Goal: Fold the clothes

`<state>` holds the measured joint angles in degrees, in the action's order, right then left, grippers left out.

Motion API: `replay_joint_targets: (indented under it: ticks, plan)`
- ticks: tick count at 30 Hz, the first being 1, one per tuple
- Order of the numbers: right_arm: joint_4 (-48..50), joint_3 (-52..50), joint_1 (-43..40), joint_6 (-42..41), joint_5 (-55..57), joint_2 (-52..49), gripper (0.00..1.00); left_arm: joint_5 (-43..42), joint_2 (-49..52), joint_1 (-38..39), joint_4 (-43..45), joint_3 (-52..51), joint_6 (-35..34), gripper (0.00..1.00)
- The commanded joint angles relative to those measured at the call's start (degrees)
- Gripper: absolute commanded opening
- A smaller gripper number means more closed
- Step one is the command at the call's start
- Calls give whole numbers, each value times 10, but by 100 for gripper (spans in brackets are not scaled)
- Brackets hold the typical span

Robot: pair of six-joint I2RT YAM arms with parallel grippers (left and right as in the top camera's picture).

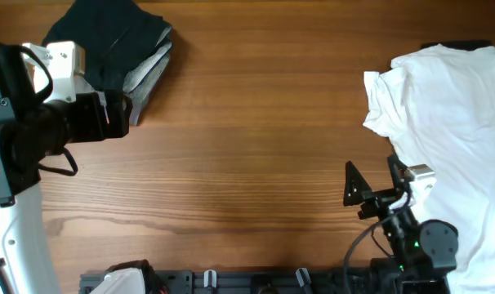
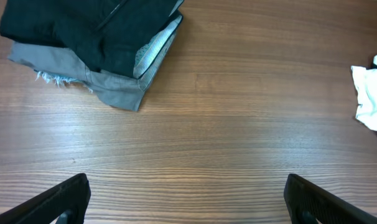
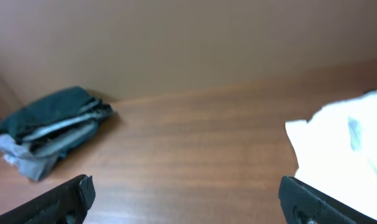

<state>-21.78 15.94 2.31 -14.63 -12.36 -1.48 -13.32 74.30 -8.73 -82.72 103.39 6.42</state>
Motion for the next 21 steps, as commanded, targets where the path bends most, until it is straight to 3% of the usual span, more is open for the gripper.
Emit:
replay_joint_targets:
  ticks: [1,21]
  plan:
    - [34,-65,-2,10,15,13,100,1,0,0,1,-2,9,100]
    - [80,-104,-1,-5,34,12,100,1,0,0,1,-2,9,100]
